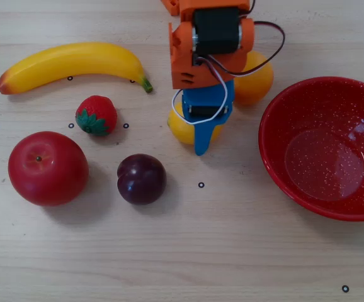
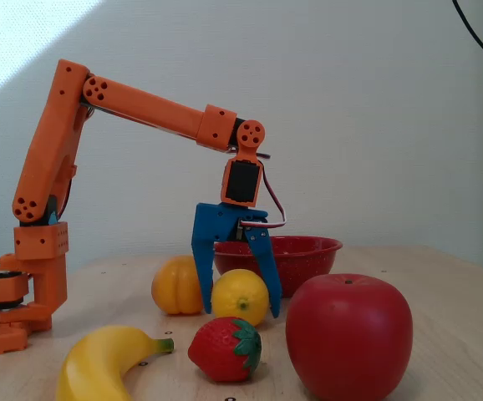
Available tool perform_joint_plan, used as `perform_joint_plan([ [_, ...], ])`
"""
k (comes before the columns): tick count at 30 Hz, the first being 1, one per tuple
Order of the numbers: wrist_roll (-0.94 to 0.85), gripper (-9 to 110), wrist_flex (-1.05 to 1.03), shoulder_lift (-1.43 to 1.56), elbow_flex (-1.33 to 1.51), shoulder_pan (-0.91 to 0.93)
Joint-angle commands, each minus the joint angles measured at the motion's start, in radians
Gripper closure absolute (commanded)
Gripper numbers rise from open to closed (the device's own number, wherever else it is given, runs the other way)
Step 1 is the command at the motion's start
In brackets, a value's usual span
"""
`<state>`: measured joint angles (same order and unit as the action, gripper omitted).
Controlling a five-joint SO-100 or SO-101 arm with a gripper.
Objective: Put the lemon in the red bowl.
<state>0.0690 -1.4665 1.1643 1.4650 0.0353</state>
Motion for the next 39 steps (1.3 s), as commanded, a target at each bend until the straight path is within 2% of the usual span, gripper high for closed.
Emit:
perform_joint_plan([
  [1,-0.031,101,-0.066,0.103,-0.123,-0.035],
  [13,-0.06,101,-0.301,0.288,-0.407,0.02],
  [20,-0.103,101,-0.295,0.434,-0.543,0.175],
  [25,-0.101,101,-0.153,0.526,-0.508,0.336],
  [30,-0.052,101,0.055,0.603,-0.333,0.485],
  [39,0.048,101,0.425,0.594,0.017,0.569],
])
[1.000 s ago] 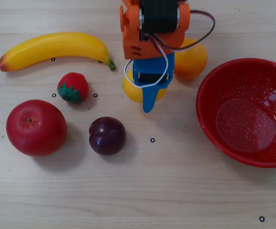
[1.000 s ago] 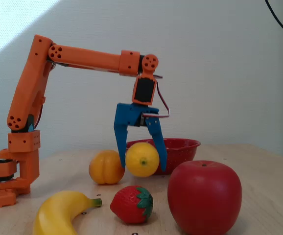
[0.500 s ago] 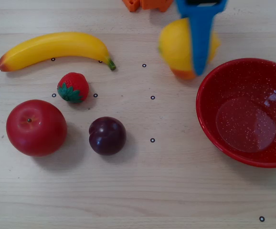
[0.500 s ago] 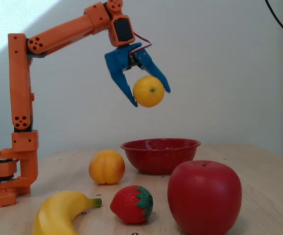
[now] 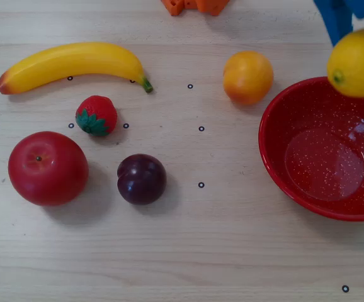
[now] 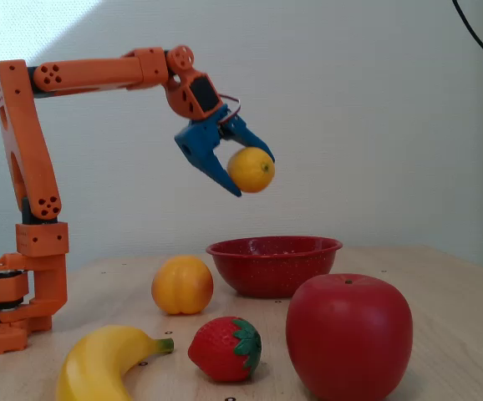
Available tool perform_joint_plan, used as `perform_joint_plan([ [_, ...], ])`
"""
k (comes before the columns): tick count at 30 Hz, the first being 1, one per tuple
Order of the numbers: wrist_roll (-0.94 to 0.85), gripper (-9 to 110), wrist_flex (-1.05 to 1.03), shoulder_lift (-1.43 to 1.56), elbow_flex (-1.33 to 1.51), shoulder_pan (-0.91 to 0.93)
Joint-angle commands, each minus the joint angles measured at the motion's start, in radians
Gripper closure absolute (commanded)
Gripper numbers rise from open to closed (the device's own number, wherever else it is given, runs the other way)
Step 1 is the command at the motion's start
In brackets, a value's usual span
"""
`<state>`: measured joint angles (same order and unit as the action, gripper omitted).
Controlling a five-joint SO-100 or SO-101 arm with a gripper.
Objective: Put the lemon in the red bowl.
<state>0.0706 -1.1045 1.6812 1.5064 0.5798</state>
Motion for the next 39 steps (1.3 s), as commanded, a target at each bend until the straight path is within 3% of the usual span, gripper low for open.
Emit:
perform_joint_plan([
  [1,0.054,101,0.103,0.066,0.006,0.025],
  [11,0.124,100,0.33,-0.118,0.126,0.021],
  [16,0.124,69,0.327,-0.21,0.098,0.006],
  [23,0.114,61,0.293,-0.25,0.018,-0.02],
  [28,0.048,71,0.212,-0.227,-0.104,-0.043],
  [34,0.02,101,0.103,-0.13,-0.21,-0.103],
  [39,0.015,101,0.031,0.012,-0.179,-0.17],
])
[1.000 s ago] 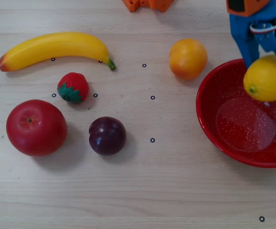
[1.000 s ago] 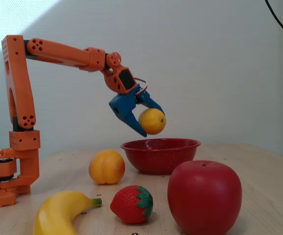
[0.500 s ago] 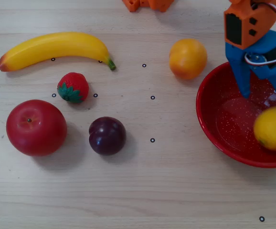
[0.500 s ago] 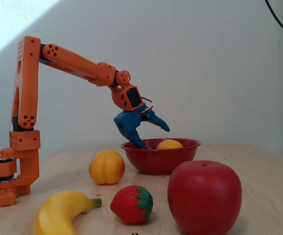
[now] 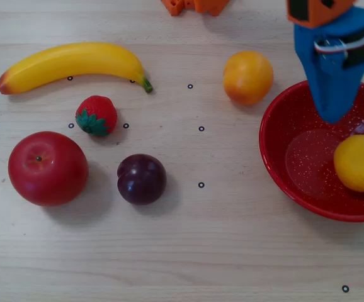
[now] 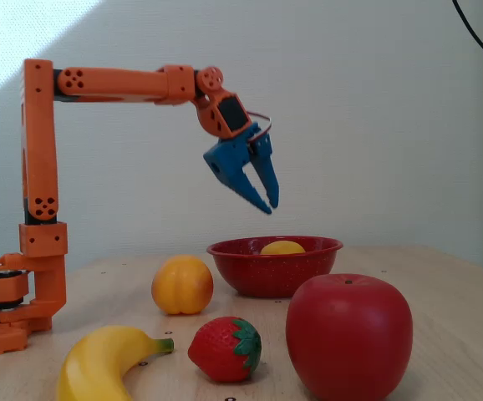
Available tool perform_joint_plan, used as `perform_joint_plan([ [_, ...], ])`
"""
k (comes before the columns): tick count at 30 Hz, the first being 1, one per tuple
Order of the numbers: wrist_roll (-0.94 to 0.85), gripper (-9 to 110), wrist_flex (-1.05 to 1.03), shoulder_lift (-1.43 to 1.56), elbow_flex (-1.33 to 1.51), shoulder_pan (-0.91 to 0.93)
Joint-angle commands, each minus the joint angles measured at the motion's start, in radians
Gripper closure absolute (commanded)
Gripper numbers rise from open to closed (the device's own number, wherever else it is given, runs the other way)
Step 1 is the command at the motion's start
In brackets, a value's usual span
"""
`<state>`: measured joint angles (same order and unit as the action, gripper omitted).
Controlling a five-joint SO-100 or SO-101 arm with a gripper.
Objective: Put the lemon in the red bowl.
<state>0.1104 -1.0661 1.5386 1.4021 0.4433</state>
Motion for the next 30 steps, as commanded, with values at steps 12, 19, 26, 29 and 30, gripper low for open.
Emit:
perform_joint_plan([
  [12,-0.006,101,0.063,0.718,0.509,-0.258],
  [19,0.026,101,0.196,1.052,0.934,-0.356],
  [26,0.014,101,0.258,1.353,1.262,-0.403],
  [29,0.011,101,0.287,1.453,1.376,-0.414],
  [30,0.011,101,0.302,1.483,1.411,-0.416],
])
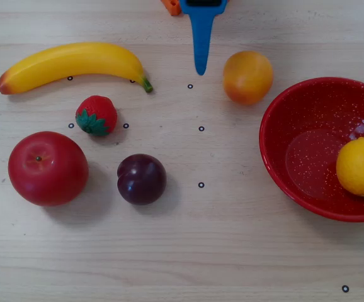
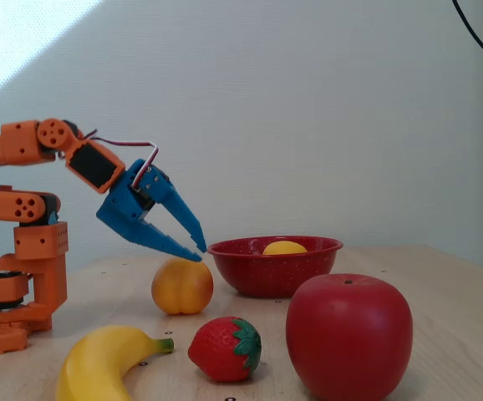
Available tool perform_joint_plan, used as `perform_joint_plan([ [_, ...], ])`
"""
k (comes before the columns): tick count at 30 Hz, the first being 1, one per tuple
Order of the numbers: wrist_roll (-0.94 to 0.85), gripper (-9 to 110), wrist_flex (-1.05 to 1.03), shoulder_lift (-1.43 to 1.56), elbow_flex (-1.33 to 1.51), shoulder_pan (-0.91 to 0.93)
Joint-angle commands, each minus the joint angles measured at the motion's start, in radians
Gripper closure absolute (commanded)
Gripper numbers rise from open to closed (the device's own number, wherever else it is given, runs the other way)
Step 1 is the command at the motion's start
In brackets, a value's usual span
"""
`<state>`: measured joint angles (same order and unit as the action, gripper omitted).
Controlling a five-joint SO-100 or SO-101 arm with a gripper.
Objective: Put the lemon in the red bowl.
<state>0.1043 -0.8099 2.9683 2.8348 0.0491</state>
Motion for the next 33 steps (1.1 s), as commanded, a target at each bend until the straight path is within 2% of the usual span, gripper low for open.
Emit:
perform_joint_plan([
  [1,0.015,101,0.061,0.08,0.011,-0.023],
  [11,0.041,101,0.242,0.245,0.284,-0.041],
  [22,-0.008,101,-0.043,0.262,0.285,-0.021],
  [33,-0.067,101,-0.069,0.262,0.285,-0.026],
])
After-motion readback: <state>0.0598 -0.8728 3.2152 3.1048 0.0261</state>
